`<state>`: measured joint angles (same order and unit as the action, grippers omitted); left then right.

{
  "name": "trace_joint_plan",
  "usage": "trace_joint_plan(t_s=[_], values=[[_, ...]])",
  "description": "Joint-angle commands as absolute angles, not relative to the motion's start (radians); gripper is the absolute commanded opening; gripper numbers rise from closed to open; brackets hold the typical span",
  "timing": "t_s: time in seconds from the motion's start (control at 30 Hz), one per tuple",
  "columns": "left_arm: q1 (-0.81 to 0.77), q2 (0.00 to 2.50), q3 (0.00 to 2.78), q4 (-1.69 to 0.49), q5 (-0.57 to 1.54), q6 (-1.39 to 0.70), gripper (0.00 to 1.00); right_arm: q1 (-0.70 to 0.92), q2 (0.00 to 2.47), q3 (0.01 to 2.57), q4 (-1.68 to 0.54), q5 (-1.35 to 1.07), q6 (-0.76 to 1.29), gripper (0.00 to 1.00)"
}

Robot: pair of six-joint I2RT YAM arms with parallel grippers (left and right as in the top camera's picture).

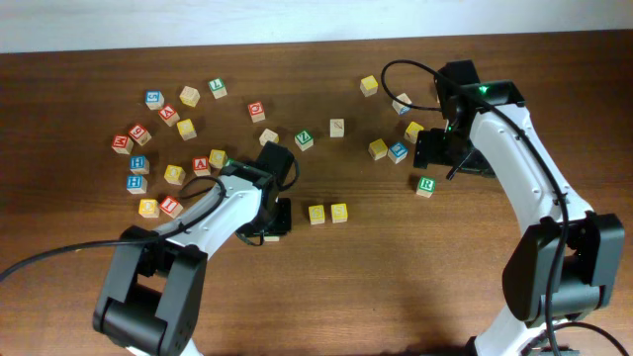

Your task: Spell out RSS

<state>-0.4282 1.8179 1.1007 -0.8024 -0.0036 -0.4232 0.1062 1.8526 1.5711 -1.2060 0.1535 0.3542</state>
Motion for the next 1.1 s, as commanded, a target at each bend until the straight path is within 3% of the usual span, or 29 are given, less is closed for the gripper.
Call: trace_joint_plan(t_s=[0.0,0.63,1.07], values=[[-0.43,1.825,1.079,-0.801,0.003,-0.395,0.37,0.104,1.855,1.567,-1.205,0.17,0.348,0.98],[-0.43,1.825,1.09,-0.77,-0.021,-0.396,0.24,0.104,1.855,1.567,-1.205,0.17,0.348,0.98],[-0.433,1.825,1.152,-0.662,0.05,-0.509,0.26,0.104,1.855,1.567,-1.205,0.17,0.348,0.98]])
